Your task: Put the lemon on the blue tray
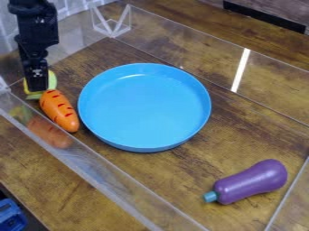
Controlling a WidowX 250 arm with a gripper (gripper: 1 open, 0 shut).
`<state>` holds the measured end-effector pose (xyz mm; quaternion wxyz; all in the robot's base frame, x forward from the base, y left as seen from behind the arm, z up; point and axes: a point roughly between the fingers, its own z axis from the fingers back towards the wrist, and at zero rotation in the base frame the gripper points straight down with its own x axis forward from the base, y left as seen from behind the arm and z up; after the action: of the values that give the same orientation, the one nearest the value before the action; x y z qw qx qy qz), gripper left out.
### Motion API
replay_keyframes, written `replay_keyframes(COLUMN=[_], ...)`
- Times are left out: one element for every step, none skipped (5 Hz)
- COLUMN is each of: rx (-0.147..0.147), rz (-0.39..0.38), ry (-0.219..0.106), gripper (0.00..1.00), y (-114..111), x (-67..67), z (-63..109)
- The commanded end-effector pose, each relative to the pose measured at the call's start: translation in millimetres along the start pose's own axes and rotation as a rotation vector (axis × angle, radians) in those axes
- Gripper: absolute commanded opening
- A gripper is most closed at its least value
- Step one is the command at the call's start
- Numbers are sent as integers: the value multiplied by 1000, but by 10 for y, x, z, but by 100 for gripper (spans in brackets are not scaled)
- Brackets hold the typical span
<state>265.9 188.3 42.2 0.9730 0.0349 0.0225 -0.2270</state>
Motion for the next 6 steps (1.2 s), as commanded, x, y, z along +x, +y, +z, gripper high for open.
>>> replay_keyframes(rx=[34, 35, 35, 25, 17, 9], rz=[-25, -31, -36, -37, -35, -32], ry=[-18, -22, -28, -31, -35, -40], gripper=[100, 100, 100, 0, 0, 0], y=[12, 0, 23, 20, 17, 13], x=[80, 106, 106, 108, 130, 152], z=[38, -20, -68, -91, -47, -2])
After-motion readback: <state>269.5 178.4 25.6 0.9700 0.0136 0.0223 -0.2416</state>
